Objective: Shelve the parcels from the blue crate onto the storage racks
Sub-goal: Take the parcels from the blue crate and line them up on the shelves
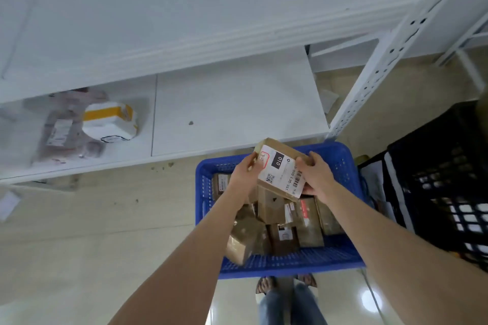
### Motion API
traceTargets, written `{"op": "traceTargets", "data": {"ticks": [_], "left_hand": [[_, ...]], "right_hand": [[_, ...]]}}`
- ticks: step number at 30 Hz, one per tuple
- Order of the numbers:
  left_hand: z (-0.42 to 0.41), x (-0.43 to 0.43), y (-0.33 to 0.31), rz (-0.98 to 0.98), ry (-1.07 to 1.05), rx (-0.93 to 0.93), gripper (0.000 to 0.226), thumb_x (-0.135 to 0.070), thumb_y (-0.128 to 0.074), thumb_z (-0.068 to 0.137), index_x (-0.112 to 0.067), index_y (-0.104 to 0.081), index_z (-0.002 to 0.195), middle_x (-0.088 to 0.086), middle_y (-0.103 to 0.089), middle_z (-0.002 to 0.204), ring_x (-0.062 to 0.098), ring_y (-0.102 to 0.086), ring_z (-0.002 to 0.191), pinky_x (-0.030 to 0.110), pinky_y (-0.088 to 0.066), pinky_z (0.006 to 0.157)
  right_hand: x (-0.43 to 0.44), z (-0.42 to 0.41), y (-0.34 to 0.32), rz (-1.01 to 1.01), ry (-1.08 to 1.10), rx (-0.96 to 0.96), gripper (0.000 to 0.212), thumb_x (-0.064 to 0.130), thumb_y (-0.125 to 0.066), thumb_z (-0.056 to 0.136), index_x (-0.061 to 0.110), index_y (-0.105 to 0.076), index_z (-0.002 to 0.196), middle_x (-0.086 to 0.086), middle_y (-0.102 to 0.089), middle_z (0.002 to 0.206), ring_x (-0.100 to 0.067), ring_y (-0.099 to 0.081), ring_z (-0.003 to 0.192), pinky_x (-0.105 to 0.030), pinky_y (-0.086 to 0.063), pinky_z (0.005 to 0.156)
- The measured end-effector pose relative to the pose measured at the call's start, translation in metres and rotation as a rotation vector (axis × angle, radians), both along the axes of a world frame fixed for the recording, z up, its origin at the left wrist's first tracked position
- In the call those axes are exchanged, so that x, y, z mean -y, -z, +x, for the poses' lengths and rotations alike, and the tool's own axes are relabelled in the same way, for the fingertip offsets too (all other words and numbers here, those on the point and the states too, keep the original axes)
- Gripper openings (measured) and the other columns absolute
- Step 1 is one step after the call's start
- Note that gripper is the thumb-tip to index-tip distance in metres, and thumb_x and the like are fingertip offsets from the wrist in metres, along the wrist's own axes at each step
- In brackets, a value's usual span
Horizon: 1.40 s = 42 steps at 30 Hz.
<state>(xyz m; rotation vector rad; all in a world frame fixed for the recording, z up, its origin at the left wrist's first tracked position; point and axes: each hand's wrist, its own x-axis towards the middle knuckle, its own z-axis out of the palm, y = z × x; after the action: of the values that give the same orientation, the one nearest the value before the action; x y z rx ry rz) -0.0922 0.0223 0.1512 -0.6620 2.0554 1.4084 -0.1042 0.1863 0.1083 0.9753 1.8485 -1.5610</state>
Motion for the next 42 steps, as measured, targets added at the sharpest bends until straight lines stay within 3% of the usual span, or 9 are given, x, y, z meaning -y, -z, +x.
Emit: {"op": "traceTargets", "data": {"ticks": [9,13,15,18,25,31,33,37,42], "left_hand": [[0.003,0.035,-0.135,-0.050,-0.205,-0.139,0.053,-0.049,-0.064,0.082,-0.017,-0.049,0.122,0.006,-0.058,0.119,0.019,-0.063,0.094,0.030,-0.053,0.067],[0.008,0.043,-0.180,0.082,-0.357,-0.207,0.044,-0.048,-0.070,0.078,-0.009,-0.054,0.092,0.004,-0.067,0.087,0.017,-0.062,0.081,0.036,-0.053,0.079],[0.012,0.046,-0.203,0.117,-0.363,-0.222,0.063,-0.052,-0.072,0.073,-0.005,-0.055,0.110,0.005,-0.068,0.094,0.018,-0.062,0.087,0.037,-0.052,0.082],[0.021,0.049,-0.235,0.183,-0.345,-0.208,0.093,-0.052,-0.070,0.075,-0.023,-0.020,0.148,0.008,-0.057,0.127,0.023,-0.054,0.115,0.044,-0.046,0.094],[0.036,0.055,-0.299,0.257,-0.304,-0.269,0.089,-0.047,-0.069,0.078,-0.028,-0.019,0.148,0.007,-0.040,0.146,0.026,-0.032,0.137,0.053,-0.028,0.110],[0.051,0.057,-0.340,0.307,-0.400,-0.400,0.077,-0.036,-0.071,0.080,-0.018,-0.029,0.141,0.003,-0.057,0.113,0.026,-0.054,0.112,0.048,-0.049,0.093],[0.055,0.058,-0.351,0.280,-0.409,-0.438,0.073,-0.037,-0.070,0.081,-0.019,-0.033,0.140,0.005,-0.059,0.115,0.027,-0.056,0.109,0.048,-0.053,0.088],[0.059,0.059,-0.372,0.313,-0.479,-0.514,0.067,-0.037,-0.067,0.080,-0.019,-0.038,0.138,0.007,-0.061,0.120,0.027,-0.060,0.109,0.048,-0.054,0.088],[0.063,0.062,-0.395,0.403,-0.482,-0.566,0.048,-0.035,-0.060,0.085,-0.018,-0.046,0.127,0.008,-0.064,0.102,0.030,-0.063,0.100,0.045,-0.056,0.080]], "right_hand": [[0.047,-0.003,-0.148,-0.172,0.050,-0.161,0.039,0.030,-0.052,0.097,0.019,-0.040,0.132,-0.004,-0.064,0.087,-0.020,-0.061,0.078,-0.039,-0.053,0.072],[0.052,-0.005,-0.201,-0.197,-0.023,-0.291,0.024,0.026,-0.053,0.098,0.020,-0.051,0.120,-0.002,-0.068,0.090,-0.018,-0.064,0.081,-0.033,-0.052,0.064],[0.050,-0.004,-0.228,-0.197,-0.072,-0.365,0.020,0.025,-0.051,0.098,0.021,-0.053,0.118,-0.001,-0.068,0.091,-0.017,-0.064,0.083,-0.032,-0.052,0.065],[0.046,-0.003,-0.265,-0.163,-0.147,-0.475,0.020,0.027,-0.049,0.099,0.021,-0.054,0.118,-0.004,-0.067,0.102,-0.019,-0.062,0.088,-0.030,-0.049,0.066],[0.048,0.006,-0.340,-0.106,-0.160,-0.638,0.035,0.033,-0.055,0.095,0.016,-0.053,0.125,-0.004,-0.066,0.110,-0.019,-0.060,0.093,-0.031,-0.047,0.075],[0.055,0.010,-0.388,-0.121,-0.177,-0.728,0.027,0.030,-0.063,0.089,0.015,-0.060,0.112,-0.006,-0.067,0.114,-0.018,-0.061,0.091,-0.026,-0.046,0.070],[0.057,0.011,-0.399,-0.156,-0.129,-0.726,0.047,0.028,-0.068,0.086,0.014,-0.052,0.128,-0.006,-0.059,0.126,-0.018,-0.059,0.100,-0.024,-0.044,0.074],[0.056,0.015,-0.408,-0.244,0.000,-0.588,0.103,0.043,-0.078,0.074,0.015,-0.014,0.151,-0.005,-0.034,0.149,-0.024,-0.034,0.136,-0.044,-0.029,0.108],[0.080,0.038,-0.415,-0.552,-0.273,-0.382,0.091,0.063,-0.076,0.064,0.028,-0.037,0.139,-0.003,-0.038,0.147,-0.040,-0.030,0.138,-0.066,-0.032,0.099]]}}
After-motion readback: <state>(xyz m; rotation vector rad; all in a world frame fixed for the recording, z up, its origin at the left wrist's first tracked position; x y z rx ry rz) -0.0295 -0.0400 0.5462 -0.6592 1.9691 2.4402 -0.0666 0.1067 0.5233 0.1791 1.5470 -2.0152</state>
